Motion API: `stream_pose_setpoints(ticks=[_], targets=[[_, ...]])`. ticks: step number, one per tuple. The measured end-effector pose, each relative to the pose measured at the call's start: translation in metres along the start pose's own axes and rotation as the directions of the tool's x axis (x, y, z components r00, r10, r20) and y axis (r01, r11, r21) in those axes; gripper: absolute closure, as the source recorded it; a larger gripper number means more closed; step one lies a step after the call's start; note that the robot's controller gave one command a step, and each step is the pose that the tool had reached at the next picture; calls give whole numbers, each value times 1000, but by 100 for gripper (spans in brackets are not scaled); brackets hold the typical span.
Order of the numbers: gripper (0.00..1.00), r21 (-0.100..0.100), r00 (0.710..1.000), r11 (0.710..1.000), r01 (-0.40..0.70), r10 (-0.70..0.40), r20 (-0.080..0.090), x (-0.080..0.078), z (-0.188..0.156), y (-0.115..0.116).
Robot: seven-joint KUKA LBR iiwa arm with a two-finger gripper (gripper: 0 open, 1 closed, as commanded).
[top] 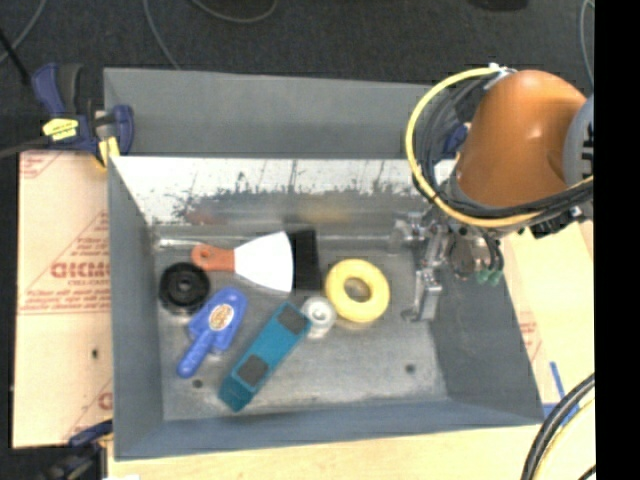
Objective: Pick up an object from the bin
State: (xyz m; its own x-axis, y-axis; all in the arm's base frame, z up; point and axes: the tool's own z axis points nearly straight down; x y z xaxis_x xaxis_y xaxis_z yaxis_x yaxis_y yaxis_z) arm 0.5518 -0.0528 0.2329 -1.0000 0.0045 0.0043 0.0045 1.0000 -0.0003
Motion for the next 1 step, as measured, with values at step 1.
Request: stream_pose_setpoints(ticks=[1], targets=[[0,1,1000,1000,1,-1,8,-1,-4,0]])
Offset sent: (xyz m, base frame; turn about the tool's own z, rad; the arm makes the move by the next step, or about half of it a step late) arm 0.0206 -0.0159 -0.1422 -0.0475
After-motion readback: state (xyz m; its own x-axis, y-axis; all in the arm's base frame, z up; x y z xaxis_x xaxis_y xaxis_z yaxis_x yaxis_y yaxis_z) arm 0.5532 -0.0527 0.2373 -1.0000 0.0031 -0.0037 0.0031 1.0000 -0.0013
